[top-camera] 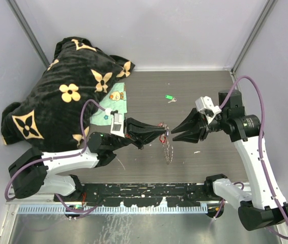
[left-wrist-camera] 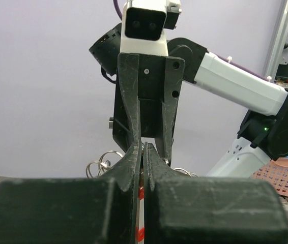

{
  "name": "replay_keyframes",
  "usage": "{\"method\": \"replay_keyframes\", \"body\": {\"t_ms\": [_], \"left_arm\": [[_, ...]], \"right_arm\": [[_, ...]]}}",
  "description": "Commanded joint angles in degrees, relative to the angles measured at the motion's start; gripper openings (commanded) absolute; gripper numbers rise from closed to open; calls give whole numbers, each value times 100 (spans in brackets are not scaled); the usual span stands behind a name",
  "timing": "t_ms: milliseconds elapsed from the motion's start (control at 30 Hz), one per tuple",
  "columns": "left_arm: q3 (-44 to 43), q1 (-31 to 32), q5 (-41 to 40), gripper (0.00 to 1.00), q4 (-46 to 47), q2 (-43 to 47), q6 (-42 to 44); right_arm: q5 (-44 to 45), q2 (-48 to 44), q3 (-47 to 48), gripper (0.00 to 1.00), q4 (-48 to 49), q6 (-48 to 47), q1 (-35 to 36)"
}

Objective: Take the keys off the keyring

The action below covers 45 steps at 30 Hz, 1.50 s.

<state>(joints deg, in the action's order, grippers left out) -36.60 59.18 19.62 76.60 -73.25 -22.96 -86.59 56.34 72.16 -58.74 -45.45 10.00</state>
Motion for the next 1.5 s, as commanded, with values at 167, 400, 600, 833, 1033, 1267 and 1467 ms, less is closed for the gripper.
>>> {"method": "replay_keyframes", "body": {"t_ms": [167,400,600,833,1033,1267,1467], "left_arm": [[-422,30,-31,0,532,-238,-126],[-497,85,-14,0,532,-318,-131],[-506,115,-20,0,532,-327,-130],[-571,138,-20,0,532,-427,-130],[-599,158,-15,0,532,-460,-130],[-590,169,49,0,532,-449,-147],[-359,160,-80,0,532,-279,-64]], "right_arm": [[-205,135,255,35,188,113,-11],[-78,166,199,34,237,150,1],[-51,142,161,35,413,325,11],[22,156,155,36,542,483,56],[277,3,-87,24,1155,1075,196],[503,-231,-353,1,1904,1819,305],[754,-301,-349,1,1787,1710,309]]}}
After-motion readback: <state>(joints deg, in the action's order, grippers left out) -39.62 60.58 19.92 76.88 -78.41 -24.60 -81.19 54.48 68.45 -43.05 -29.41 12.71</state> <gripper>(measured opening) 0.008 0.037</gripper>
